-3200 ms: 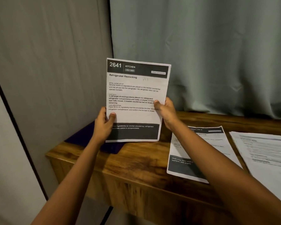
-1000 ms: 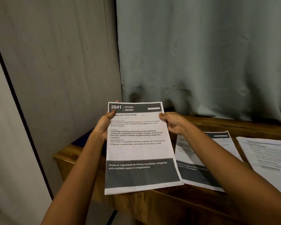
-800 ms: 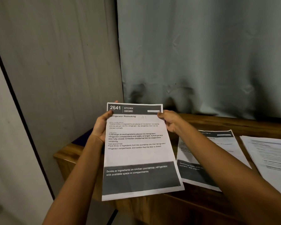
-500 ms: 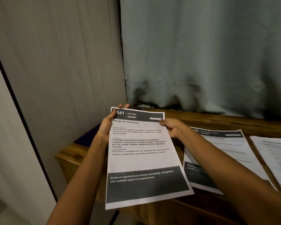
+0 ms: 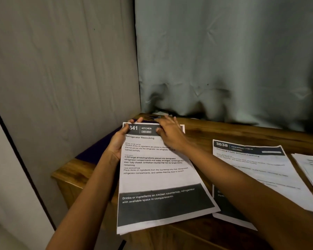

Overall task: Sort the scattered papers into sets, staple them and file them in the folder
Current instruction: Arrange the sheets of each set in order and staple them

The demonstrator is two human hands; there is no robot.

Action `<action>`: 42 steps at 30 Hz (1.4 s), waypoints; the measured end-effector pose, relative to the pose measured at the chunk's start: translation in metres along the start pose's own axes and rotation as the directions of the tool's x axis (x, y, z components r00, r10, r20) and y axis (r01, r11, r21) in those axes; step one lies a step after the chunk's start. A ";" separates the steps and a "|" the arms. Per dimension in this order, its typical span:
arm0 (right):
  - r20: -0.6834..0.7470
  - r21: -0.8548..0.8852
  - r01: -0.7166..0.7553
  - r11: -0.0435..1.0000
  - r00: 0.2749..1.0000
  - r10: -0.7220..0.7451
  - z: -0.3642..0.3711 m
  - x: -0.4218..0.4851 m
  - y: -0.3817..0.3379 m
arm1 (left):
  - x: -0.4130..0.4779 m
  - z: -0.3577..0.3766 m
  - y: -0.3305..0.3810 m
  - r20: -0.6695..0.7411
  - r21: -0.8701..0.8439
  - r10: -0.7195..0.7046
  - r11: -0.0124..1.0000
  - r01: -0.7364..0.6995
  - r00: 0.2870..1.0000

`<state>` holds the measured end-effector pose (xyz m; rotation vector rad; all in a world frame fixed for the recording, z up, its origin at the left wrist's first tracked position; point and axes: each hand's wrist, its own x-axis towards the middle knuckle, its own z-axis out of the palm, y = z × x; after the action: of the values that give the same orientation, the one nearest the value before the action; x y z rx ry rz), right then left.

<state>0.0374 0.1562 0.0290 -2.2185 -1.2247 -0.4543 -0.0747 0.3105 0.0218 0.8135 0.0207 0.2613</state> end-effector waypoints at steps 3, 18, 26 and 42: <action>0.050 0.049 -0.025 0.998 0.998 0.022 0.010 0.010 0.011 | 0.007 -0.003 0.004 -0.025 0.022 -0.025 0.999 0.026 0.999; 0.180 0.068 -0.293 0.954 0.944 0.277 0.031 0.111 0.080 | 0.043 -0.043 0.016 -0.299 0.020 -0.140 0.988 0.153 0.944; 0.253 -0.164 -0.243 0.956 0.927 0.279 0.089 0.176 0.084 | 0.045 -0.040 0.012 -0.284 0.016 -0.131 0.990 0.141 0.950; 0.073 0.187 -0.444 0.876 0.896 0.438 0.066 0.172 0.083 | 0.039 -0.031 0.011 -0.257 -0.008 -0.126 0.992 0.129 0.958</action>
<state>0.2002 0.2757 0.0435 -2.2401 -0.7003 -0.1095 -0.0432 0.3487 0.0113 0.7795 0.3181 0.2437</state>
